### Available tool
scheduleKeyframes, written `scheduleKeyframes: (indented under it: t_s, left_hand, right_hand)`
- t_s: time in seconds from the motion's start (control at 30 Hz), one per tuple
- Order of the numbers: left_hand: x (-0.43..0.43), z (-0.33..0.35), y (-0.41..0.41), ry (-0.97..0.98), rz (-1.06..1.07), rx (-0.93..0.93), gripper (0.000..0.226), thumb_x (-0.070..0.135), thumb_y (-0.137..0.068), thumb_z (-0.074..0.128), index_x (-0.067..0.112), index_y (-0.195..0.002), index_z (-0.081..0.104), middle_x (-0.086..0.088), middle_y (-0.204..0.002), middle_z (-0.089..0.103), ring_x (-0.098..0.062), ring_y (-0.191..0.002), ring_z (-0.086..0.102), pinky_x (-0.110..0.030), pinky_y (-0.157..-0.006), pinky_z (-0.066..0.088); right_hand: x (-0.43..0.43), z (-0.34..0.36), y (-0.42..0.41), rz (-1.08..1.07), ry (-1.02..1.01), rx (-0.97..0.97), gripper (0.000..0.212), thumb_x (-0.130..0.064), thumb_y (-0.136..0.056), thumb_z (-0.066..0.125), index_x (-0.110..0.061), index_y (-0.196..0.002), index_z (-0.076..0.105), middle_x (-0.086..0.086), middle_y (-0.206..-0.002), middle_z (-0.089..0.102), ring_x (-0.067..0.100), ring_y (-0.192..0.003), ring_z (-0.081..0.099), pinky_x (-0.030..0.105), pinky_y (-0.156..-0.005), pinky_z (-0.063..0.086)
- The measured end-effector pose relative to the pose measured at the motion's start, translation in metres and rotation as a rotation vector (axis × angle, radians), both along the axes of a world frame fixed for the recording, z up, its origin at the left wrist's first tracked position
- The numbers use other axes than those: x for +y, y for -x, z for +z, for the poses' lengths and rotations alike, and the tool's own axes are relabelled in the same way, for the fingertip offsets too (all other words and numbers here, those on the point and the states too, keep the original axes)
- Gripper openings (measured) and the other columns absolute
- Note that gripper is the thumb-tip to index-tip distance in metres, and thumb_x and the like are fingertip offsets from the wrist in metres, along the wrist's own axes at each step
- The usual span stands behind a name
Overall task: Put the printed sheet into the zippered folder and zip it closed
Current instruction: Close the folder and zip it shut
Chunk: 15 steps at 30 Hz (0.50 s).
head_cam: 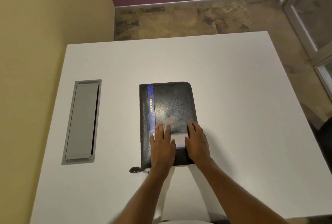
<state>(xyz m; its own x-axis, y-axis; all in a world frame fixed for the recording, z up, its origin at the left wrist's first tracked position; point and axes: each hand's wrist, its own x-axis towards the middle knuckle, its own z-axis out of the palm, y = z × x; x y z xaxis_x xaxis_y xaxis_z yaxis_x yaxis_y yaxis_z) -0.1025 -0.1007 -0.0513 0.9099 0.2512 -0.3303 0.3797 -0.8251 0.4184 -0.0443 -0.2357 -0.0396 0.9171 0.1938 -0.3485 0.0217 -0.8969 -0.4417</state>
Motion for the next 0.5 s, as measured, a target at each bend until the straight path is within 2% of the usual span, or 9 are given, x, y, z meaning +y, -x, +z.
scheduleKeyframes:
  t_s: [0.1,0.23,0.33,0.4,0.43,0.5]
  left_hand:
    - [0.021,0.000,0.031,-0.014,0.041,-0.005,0.064,0.025,-0.107,0.045,0.021,-0.166,0.021,-0.009,-0.175,0.008,-0.027,-0.163,0.007,-0.049,-0.130,0.012]
    - [0.043,-0.008,0.070,-0.018,0.087,0.020,0.064,0.025,-0.109,0.040,0.023,-0.167,0.014,-0.007,-0.176,0.003,-0.024,-0.163,0.002,-0.049,-0.131,0.006]
    - [0.054,-0.012,0.093,0.003,0.144,0.027,0.063,0.027,-0.109,0.040,0.023,-0.167,0.017,-0.005,-0.176,0.003,-0.023,-0.163,0.002,-0.048,-0.132,0.005]
    - [0.057,-0.014,0.107,0.030,0.203,0.022,0.063,0.027,-0.108,0.043,0.022,-0.167,0.020,-0.005,-0.176,0.006,-0.023,-0.163,0.004,-0.048,-0.132,0.007]
    - [0.058,-0.015,0.113,0.044,0.238,0.025,0.063,0.027,-0.108,0.044,0.020,-0.167,0.020,-0.005,-0.176,0.007,-0.023,-0.163,0.006,-0.047,-0.132,0.008]
    - [0.057,-0.016,0.124,0.046,0.306,0.046,0.063,0.027,-0.108,0.045,0.015,-0.166,0.023,-0.007,-0.175,0.016,-0.025,-0.161,0.014,-0.044,-0.132,0.013]
  right_hand:
    - [0.010,0.006,0.028,0.083,-0.019,-0.024,0.059,-0.008,-0.093,0.061,-0.013,-0.149,0.046,0.006,-0.157,0.045,0.025,-0.142,0.047,0.035,-0.116,0.042]
    - [0.026,0.009,0.065,0.078,-0.099,0.018,0.056,-0.007,-0.091,0.060,-0.013,-0.146,0.054,0.008,-0.153,0.051,0.025,-0.141,0.049,0.035,-0.118,0.040]
    - [0.038,0.008,0.092,0.128,-0.145,0.010,0.035,-0.014,-0.091,0.064,-0.015,-0.126,0.063,0.006,-0.127,0.062,0.027,-0.118,0.059,0.040,-0.099,0.051]
    - [0.046,0.005,0.106,0.160,-0.122,0.025,0.018,-0.020,-0.090,0.065,-0.018,-0.108,0.063,0.002,-0.112,0.061,0.027,-0.107,0.060,0.040,-0.089,0.052]
    - [0.049,0.003,0.113,0.176,-0.102,0.036,0.013,-0.022,-0.090,0.063,-0.019,-0.103,0.062,0.001,-0.109,0.060,0.026,-0.106,0.059,0.040,-0.087,0.050]
    - [0.053,-0.001,0.125,0.211,-0.078,0.052,0.015,-0.027,-0.093,0.060,-0.020,-0.106,0.063,-0.002,-0.111,0.061,0.024,-0.111,0.058,0.038,-0.090,0.048]
